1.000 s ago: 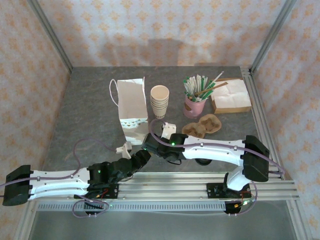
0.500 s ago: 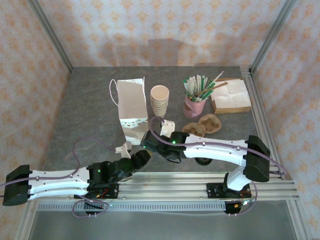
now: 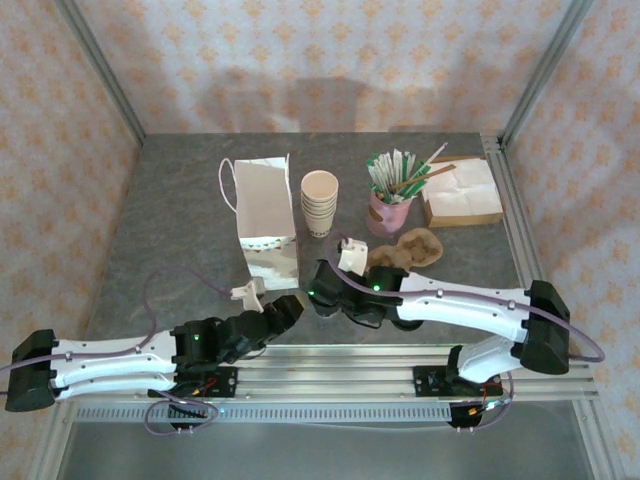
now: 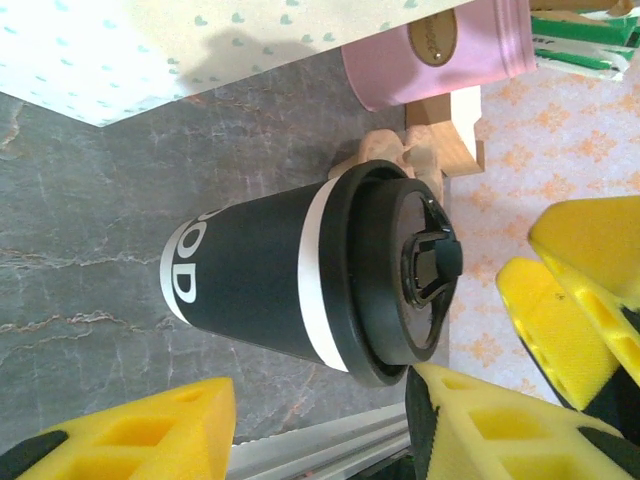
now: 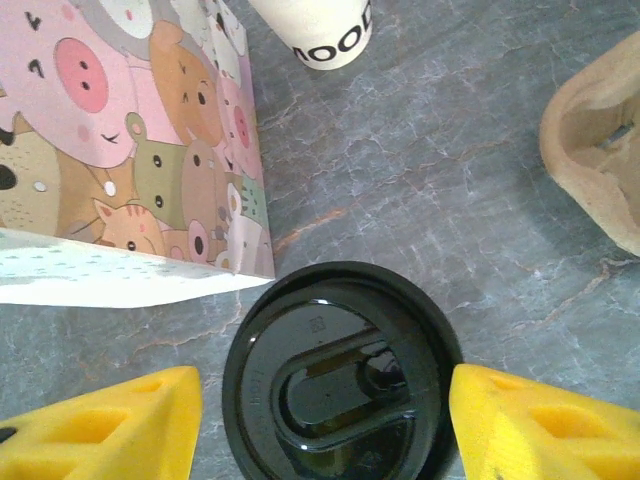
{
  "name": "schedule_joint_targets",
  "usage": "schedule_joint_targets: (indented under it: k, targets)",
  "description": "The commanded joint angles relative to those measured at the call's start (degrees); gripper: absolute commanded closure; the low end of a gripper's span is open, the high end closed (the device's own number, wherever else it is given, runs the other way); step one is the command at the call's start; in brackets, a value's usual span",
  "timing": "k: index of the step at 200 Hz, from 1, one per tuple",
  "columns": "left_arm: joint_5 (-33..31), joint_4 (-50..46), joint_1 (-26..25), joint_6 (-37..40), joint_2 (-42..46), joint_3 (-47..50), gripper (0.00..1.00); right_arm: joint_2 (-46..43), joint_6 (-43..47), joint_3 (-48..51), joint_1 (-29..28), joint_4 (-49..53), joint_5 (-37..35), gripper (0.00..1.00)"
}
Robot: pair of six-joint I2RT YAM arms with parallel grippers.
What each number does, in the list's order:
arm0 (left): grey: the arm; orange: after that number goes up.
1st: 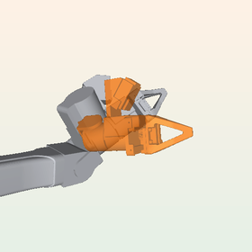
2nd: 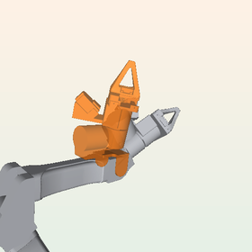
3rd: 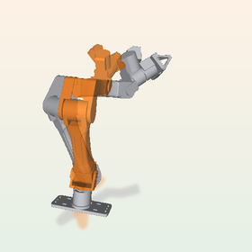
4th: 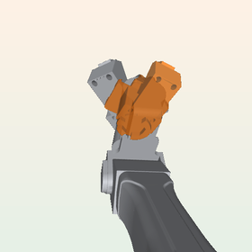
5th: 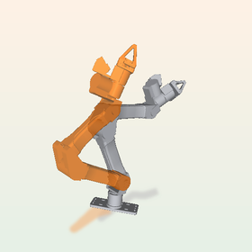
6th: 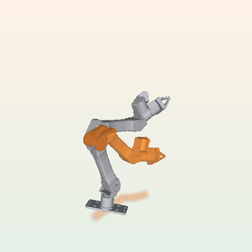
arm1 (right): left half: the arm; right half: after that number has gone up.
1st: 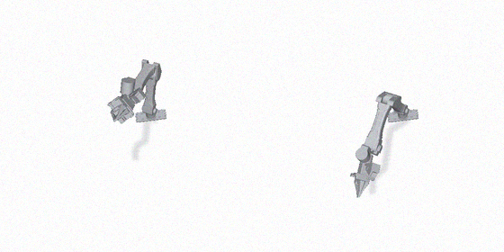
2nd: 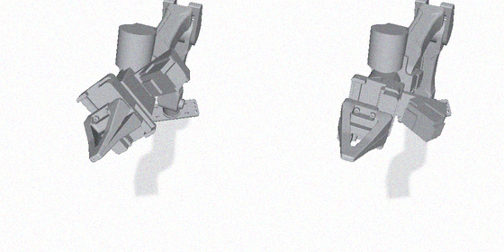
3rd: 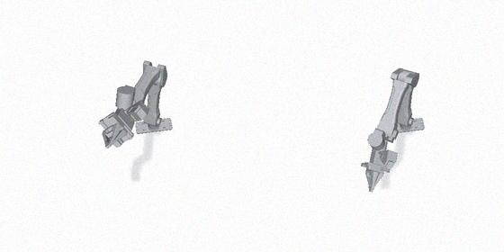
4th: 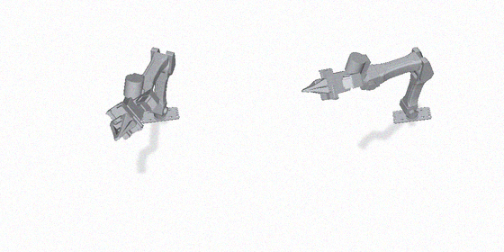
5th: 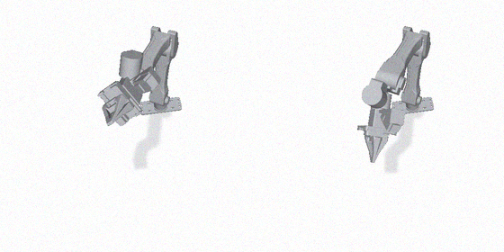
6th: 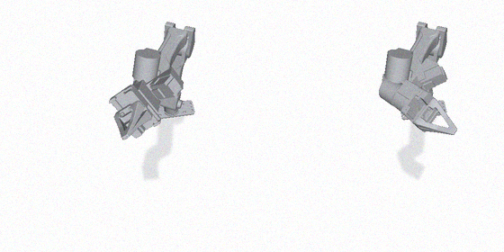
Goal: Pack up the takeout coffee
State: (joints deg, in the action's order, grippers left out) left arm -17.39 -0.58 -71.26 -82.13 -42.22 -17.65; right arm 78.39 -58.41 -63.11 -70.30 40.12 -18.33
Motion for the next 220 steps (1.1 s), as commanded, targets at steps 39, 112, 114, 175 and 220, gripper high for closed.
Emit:
schedule_joint_targets:
  k: [39,112,114,175,220]
  targets:
    - [-0.15,8.28,0.28,-1.00,-4.46,1.45,0.52,-11.59,8.76,15.10,5.65,-12.92,8.30,0.31]
    - [3.49,11.54,3.22,-1.10,-7.06,1.21,0.52,-10.87,10.99,15.93,6.70,-14.56,10.25,0.28]
    - [3.56,11.62,3.23,-1.10,-7.19,1.21,0.52,-10.89,11.01,15.88,6.68,-14.55,10.24,0.28]
    - [5.17,13.31,3.85,-1.02,-9.37,1.21,0.53,-8.51,10.89,16.24,6.94,-14.23,10.08,0.30]
    - [5.32,12.16,3.94,-1.28,-11.27,1.48,0.54,-7.10,10.69,16.53,6.94,-13.51,10.39,0.32]
